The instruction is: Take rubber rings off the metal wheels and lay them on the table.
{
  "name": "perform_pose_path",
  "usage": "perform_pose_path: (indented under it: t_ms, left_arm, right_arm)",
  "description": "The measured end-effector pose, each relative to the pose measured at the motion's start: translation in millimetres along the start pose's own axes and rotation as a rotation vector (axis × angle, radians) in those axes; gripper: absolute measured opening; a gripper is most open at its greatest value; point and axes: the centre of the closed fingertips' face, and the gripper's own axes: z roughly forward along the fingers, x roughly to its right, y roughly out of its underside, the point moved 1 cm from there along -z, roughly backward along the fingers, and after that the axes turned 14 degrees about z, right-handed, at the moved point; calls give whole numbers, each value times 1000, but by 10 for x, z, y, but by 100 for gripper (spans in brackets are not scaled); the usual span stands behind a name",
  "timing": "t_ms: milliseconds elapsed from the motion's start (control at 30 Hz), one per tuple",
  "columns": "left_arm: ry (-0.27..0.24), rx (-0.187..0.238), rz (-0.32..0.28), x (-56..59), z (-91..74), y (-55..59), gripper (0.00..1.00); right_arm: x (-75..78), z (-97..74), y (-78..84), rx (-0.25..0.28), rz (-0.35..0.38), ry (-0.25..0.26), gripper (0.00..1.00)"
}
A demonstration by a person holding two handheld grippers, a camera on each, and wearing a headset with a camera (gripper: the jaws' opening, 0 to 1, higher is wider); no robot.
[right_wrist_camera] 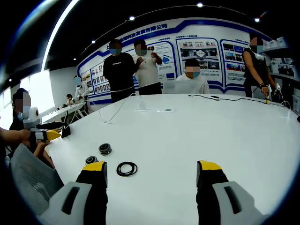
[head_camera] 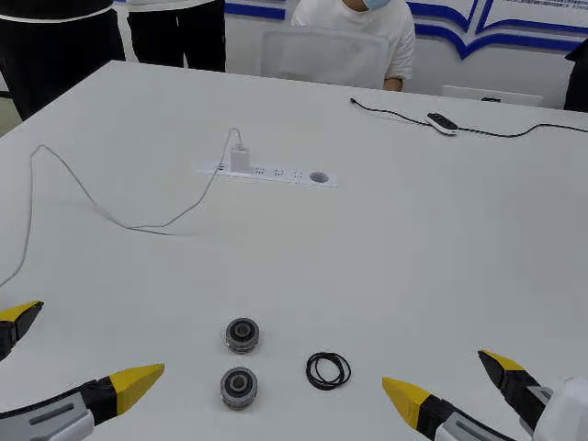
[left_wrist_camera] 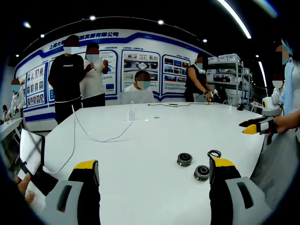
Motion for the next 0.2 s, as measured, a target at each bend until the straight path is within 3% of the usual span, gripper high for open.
perform_pose_path:
  t_ms: [200]
  left_arm:
    - [-4,-2,1,-26,-1,3,100]
  right_arm:
    - [11,-4,-11,7,13,0,79]
